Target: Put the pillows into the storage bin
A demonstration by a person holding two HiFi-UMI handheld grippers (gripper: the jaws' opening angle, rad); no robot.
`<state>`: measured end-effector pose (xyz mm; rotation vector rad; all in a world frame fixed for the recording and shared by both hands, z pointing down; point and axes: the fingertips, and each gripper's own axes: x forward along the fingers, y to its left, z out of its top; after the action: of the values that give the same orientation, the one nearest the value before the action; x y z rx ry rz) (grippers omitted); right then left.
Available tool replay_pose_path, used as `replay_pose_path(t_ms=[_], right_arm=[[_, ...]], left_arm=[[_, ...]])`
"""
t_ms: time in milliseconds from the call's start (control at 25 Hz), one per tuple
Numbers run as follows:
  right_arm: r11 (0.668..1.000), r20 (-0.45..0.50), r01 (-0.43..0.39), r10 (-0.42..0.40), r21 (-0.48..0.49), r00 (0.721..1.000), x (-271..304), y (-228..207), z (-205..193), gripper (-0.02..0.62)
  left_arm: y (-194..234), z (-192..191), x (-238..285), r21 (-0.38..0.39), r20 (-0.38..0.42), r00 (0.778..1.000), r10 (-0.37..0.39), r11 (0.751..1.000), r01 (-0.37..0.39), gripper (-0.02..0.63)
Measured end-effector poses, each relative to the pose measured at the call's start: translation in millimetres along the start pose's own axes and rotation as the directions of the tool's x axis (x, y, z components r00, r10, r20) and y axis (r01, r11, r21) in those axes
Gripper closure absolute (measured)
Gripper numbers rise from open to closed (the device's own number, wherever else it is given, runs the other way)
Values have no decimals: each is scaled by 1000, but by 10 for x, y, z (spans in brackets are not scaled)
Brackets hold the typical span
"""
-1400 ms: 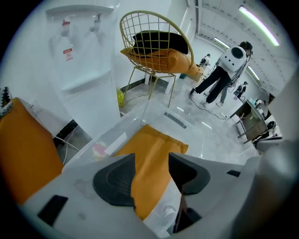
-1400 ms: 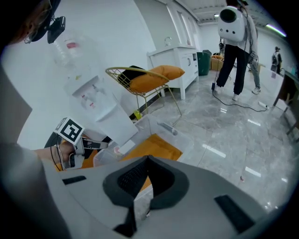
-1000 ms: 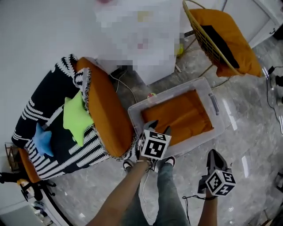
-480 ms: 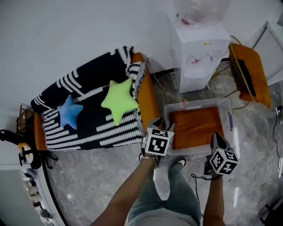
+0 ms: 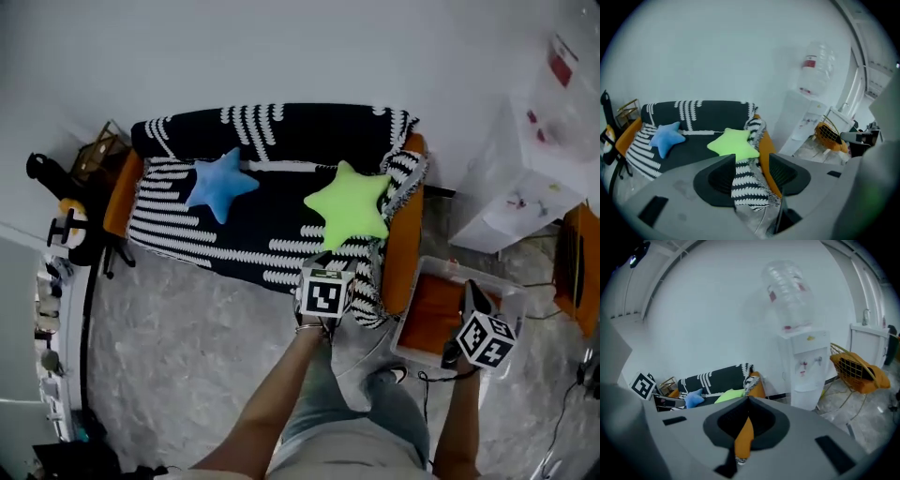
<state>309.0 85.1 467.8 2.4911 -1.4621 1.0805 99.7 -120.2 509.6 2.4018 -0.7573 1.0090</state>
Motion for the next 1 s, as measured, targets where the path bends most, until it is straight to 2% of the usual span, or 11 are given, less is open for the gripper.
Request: replay_pose_path(t_ms=[240,440,600,760,880,1000], right_arm=[[995,-51,-84,81,-55,995,687,1378,182,594],[974,-109,-180,166,-138,980,1474,2535,279,594],[957,-154,-229,203,-176,967,2078,3325,235,594],[941,-215,-272,228,-203,949,2695,3960,7,594],[928,-272,-300,237,-221,933,3101,4312,-209,594],[921,-314,-318,240,-227,919,3462,4584,-407,594]], left_arm=[[1634,46,-272,-154,-13,995,102,983,-102,387],[2962,43,-343,-244,-26,983,182,952,-182,387],[3904,-85,-296,-310,-60,971,230,921,-237,387],[4652,-242,-87,-366,-83,965,248,893,-261,387],[5057,-430,124,-417,-109,962,249,867,-272,388],[5401,-652,406,-433,-143,958,247,855,-285,388]])
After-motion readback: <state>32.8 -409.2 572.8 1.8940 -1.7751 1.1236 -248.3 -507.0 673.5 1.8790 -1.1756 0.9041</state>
